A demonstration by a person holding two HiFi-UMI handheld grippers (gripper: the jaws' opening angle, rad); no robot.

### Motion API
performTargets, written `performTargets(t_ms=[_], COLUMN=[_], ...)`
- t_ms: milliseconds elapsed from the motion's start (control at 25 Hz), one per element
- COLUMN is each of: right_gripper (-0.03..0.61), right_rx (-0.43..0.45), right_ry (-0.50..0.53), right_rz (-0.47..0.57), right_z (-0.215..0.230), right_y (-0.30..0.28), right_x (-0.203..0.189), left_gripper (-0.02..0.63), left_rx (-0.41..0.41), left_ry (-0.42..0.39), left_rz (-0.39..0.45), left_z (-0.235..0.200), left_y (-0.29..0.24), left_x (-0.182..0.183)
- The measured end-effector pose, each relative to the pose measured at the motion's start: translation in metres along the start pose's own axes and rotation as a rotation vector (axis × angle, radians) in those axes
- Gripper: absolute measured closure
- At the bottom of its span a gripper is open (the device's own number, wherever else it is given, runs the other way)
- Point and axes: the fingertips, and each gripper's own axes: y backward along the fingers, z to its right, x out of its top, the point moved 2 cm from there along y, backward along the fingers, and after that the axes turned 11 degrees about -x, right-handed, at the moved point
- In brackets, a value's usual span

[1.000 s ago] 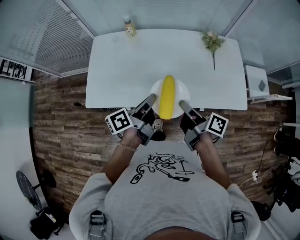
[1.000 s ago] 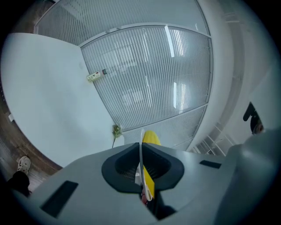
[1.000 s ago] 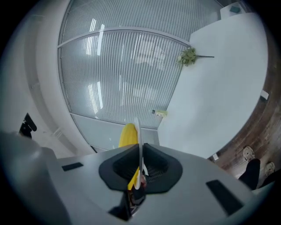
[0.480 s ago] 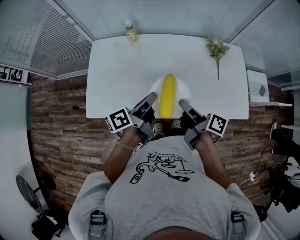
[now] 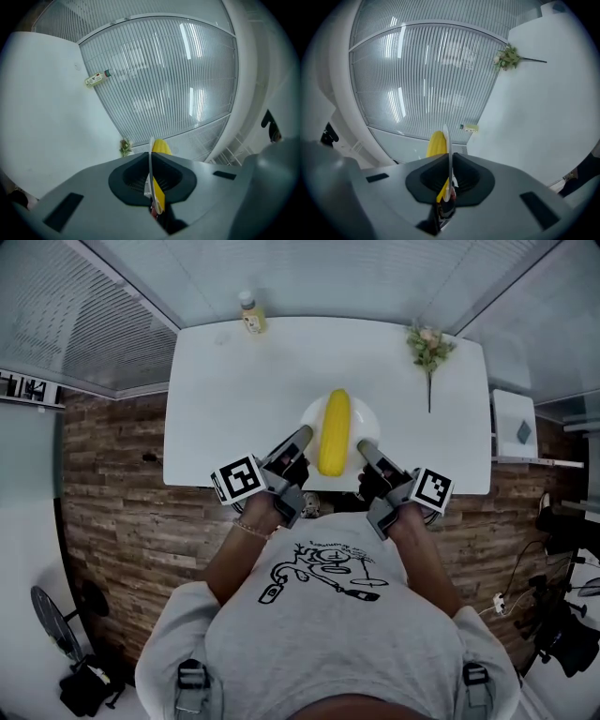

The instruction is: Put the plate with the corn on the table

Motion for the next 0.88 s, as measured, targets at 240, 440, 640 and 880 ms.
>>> performTargets(t_ms=[240, 440, 640, 880], right_gripper=[0.549, 0.551, 0.55, 0.549], right_rx=[0.003, 0.007, 0.009, 0.005], right_ry=[0.003, -0.003, 0.022, 0.009], right_rz=[-0.011, -0.032, -0.062, -0.062], right_z=[0.01, 0.033, 0.037, 0.035], right_y=[0.008, 0.022, 0.023, 0.023], right_x=[0.05, 0.103, 0.123, 0.123], left_gripper=[0.588, 0.588, 0.588, 0.588], left_rx=[0.006, 0.019, 0.017, 0.021], left_ry=[0.007, 0.005, 0.01, 0.012], left_rz=[0.018, 0.036, 0.062, 0.066], left_z=[-0.005, -0.013, -0.016, -0.015], left_y=[-0.05, -0.105, -0.123, -0.123], left_x=[-0.004, -0.02, -0.023, -0.022])
